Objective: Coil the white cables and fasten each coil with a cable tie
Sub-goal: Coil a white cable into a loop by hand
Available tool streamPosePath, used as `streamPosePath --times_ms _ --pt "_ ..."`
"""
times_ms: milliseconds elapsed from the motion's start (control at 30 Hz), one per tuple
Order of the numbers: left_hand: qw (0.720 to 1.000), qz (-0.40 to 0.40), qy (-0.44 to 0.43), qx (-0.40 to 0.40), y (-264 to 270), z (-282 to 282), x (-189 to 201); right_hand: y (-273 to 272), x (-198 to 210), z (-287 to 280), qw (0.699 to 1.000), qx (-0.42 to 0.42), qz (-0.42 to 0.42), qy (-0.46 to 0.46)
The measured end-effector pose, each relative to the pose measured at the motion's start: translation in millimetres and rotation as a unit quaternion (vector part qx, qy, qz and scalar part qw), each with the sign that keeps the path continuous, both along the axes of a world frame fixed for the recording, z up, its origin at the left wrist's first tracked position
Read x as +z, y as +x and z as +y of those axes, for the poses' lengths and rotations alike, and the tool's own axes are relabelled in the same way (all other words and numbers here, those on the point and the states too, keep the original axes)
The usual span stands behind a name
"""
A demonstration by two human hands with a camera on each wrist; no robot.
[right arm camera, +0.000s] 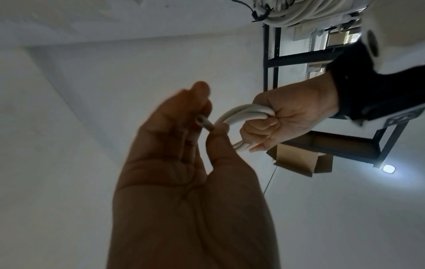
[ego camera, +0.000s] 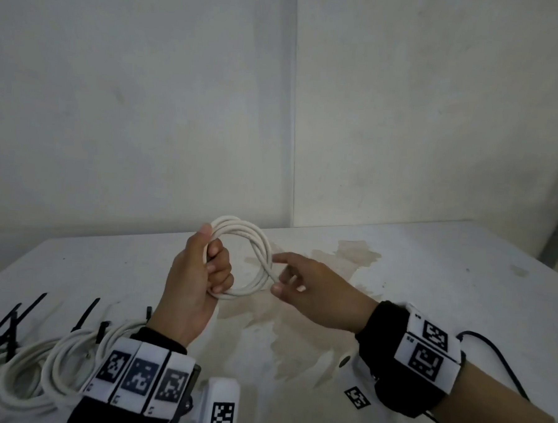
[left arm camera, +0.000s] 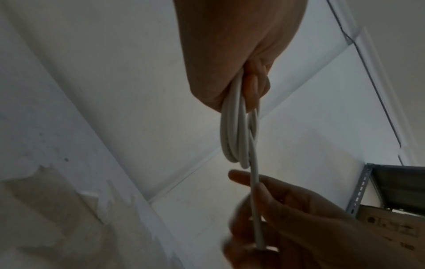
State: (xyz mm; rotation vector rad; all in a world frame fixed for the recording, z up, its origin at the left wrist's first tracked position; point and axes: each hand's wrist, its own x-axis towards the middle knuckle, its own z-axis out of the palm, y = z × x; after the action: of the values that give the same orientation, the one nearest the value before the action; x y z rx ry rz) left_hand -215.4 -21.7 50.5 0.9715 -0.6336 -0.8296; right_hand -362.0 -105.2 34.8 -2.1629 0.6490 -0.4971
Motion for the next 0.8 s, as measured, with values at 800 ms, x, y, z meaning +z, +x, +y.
streamPosePath --times_ms 800 --pt "0.949 -0.184 0.189 -0.174 -5.6 0.9 -1.2 -11.6 13.8 -4.7 0.996 0.083 -0.016 0.036"
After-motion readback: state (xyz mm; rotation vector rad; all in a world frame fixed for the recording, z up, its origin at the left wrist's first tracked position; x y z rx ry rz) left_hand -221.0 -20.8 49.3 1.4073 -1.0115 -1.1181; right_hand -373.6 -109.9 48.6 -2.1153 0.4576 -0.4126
